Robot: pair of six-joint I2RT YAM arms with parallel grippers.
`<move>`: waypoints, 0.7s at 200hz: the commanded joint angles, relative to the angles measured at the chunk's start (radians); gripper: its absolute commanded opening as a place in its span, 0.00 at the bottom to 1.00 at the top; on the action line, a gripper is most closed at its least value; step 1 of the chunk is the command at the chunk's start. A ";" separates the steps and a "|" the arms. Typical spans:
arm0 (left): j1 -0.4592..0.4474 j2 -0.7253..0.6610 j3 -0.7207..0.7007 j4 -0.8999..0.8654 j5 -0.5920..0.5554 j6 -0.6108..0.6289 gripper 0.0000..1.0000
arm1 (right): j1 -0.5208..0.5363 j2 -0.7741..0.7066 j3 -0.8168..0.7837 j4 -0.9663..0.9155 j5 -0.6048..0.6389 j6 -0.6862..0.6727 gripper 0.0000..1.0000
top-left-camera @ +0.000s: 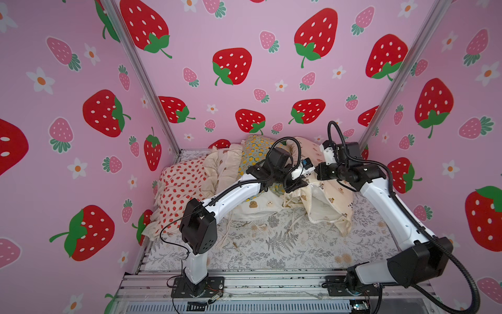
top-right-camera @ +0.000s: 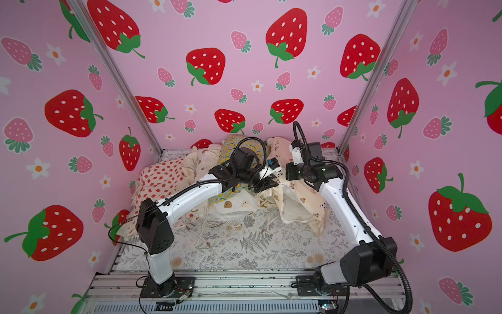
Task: Zip up pillowcases
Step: Pick up the pillowcase at the corner of the board.
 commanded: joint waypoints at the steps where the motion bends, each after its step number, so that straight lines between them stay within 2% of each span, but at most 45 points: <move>1: -0.006 0.012 0.043 -0.034 0.057 0.020 0.24 | 0.004 -0.042 -0.007 0.033 -0.003 -0.010 0.00; 18: -0.010 0.015 0.046 -0.020 0.054 0.009 0.13 | 0.004 -0.037 -0.012 0.034 -0.006 -0.004 0.00; 38: -0.013 0.013 0.042 0.003 0.047 -0.012 0.07 | 0.004 -0.038 -0.019 0.036 -0.014 0.003 0.00; 44: -0.016 0.010 0.038 0.013 0.049 -0.024 0.00 | 0.004 -0.041 -0.021 0.037 -0.015 0.006 0.02; 54: -0.016 0.003 0.027 0.028 0.051 -0.038 0.00 | 0.004 -0.047 -0.026 0.036 -0.003 0.012 0.08; 67: -0.019 -0.009 0.008 0.059 0.047 -0.066 0.00 | 0.002 -0.059 -0.030 0.025 0.017 0.021 0.10; 72: -0.020 -0.014 0.001 0.068 0.053 -0.075 0.00 | 0.000 -0.066 -0.029 0.020 0.020 0.025 0.13; 80: -0.022 -0.021 -0.014 0.091 0.062 -0.098 0.00 | -0.005 -0.078 -0.031 0.007 0.021 0.036 0.24; 93: -0.026 -0.035 -0.034 0.118 0.069 -0.128 0.00 | -0.015 -0.109 -0.035 -0.023 0.022 0.060 0.30; 104: -0.032 -0.044 -0.052 0.148 0.053 -0.170 0.00 | -0.026 -0.140 -0.031 -0.071 0.035 0.084 0.41; 121: -0.043 -0.053 -0.063 0.164 0.023 -0.219 0.00 | -0.035 -0.215 -0.033 -0.147 0.054 0.133 0.47; 140: -0.057 -0.068 -0.087 0.192 -0.005 -0.275 0.00 | -0.035 -0.316 -0.053 -0.215 0.059 0.210 0.63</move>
